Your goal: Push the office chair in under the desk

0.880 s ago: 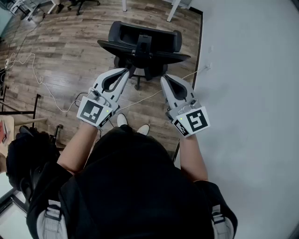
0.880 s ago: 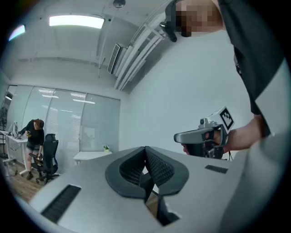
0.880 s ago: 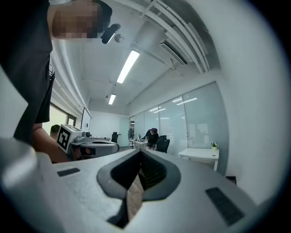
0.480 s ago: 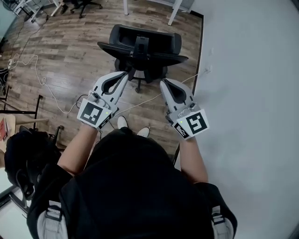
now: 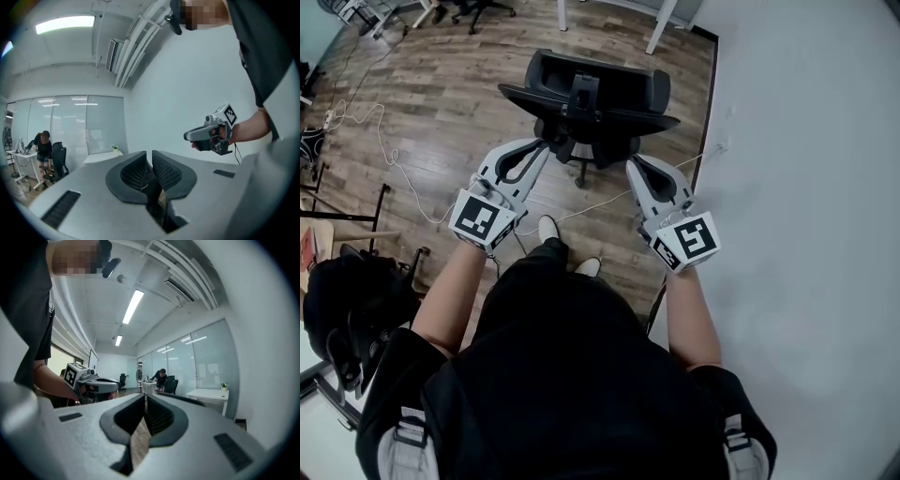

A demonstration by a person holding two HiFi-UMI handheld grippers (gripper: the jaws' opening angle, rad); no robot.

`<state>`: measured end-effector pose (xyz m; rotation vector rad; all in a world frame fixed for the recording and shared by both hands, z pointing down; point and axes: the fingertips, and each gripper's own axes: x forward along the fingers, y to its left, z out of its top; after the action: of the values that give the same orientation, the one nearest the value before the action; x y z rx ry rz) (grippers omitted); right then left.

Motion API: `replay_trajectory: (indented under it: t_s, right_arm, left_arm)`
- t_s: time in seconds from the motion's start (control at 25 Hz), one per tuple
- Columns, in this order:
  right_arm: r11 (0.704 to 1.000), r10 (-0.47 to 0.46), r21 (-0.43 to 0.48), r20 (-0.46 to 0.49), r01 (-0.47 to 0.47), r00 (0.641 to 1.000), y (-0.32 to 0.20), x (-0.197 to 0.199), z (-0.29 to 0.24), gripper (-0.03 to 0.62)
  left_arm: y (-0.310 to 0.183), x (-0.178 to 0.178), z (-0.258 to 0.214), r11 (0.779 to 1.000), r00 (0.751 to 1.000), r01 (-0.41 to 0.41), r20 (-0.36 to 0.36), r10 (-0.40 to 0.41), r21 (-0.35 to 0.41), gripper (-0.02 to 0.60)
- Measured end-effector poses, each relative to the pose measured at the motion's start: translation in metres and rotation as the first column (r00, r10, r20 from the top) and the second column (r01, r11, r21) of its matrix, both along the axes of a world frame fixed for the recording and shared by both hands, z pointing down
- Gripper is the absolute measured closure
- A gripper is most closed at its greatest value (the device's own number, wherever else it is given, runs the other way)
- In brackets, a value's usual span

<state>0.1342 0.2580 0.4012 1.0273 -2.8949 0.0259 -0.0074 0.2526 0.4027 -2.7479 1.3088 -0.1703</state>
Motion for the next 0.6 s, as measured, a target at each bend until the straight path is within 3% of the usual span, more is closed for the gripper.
replay_trajectory:
  t_s: [0.6]
  right_arm:
    - [0.991, 0.007, -0.132, -0.220, -0.037, 0.975, -0.092, -0.010, 0.054, 0.508]
  left_arm:
    - [-0.107, -0.036, 0.046, 0.992, 0.988, -0.077, 0.126, 0.090, -0.102, 0.470]
